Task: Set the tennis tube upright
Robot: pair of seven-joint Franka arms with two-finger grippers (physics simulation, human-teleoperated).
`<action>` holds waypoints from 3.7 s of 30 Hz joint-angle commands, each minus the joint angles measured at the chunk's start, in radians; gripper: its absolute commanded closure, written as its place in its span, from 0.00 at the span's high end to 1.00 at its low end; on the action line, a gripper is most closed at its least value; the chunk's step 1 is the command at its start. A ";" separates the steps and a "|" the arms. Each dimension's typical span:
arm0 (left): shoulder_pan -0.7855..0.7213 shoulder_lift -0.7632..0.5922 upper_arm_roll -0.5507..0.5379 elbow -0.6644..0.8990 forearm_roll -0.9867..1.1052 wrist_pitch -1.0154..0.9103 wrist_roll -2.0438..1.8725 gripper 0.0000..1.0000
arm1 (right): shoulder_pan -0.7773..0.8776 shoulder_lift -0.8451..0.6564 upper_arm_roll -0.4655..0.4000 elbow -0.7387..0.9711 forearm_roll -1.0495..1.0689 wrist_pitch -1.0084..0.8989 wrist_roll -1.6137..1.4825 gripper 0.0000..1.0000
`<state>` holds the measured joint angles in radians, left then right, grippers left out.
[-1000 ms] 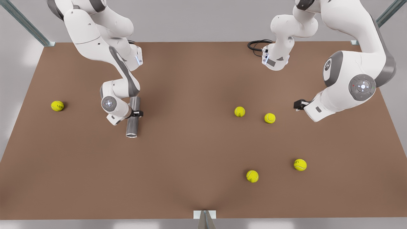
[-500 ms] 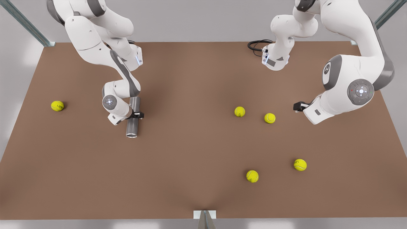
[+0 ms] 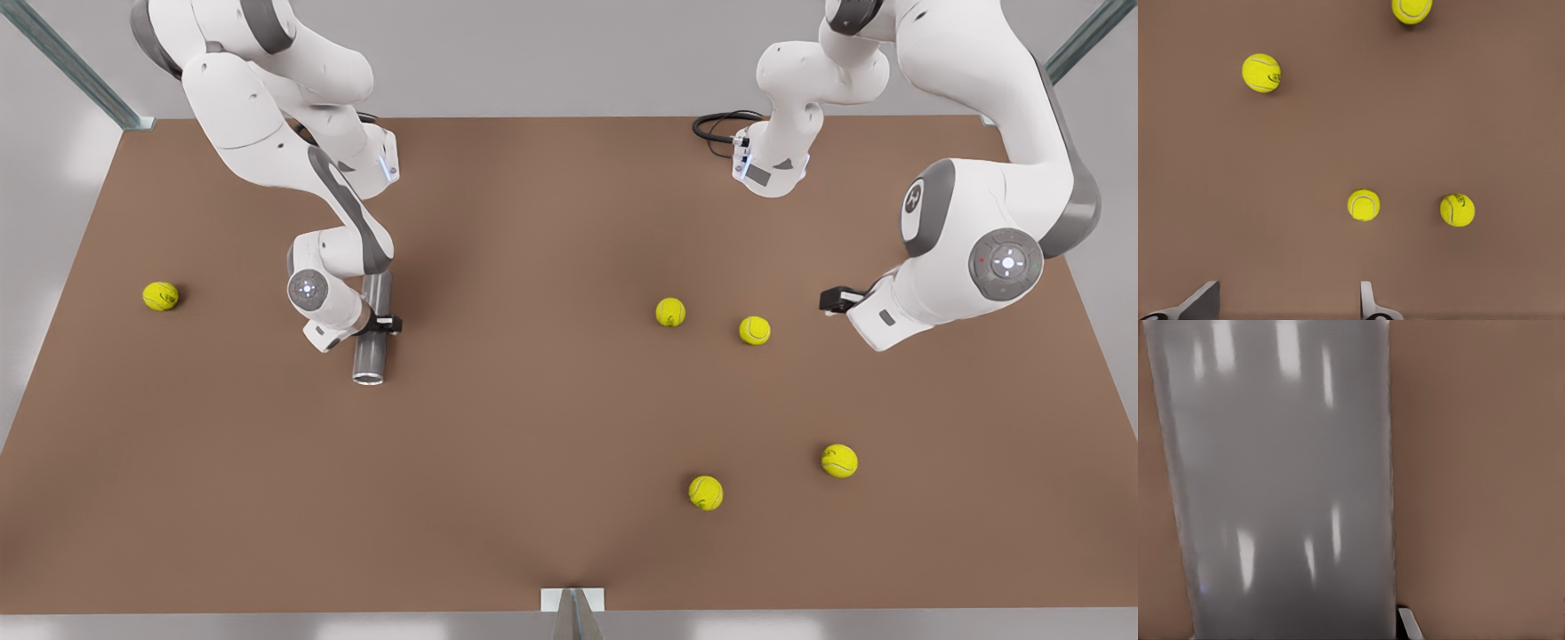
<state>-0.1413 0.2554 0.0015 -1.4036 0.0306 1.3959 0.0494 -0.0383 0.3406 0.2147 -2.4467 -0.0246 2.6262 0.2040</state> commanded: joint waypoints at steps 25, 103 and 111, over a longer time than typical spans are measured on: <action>0.000 0.007 0.000 0.000 0.000 0.003 0.000 1.00 | 0.001 -0.015 0.000 0.146 -0.006 -0.173 -0.014 0.70; -0.038 0.772 -0.152 0.155 -1.313 0.655 0.372 1.00 | -0.046 -0.253 -0.127 0.954 0.012 -1.126 -0.181 1.00; -0.041 0.812 -0.173 0.160 -1.353 0.660 0.530 1.00 | -0.074 -0.253 -0.127 0.969 0.011 -1.129 -0.181 1.00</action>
<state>-0.1827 1.0691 -0.1718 -1.2428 -1.3151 2.0555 0.5824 -0.1054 0.0927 0.0874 -1.4772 -0.0126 1.4986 0.0238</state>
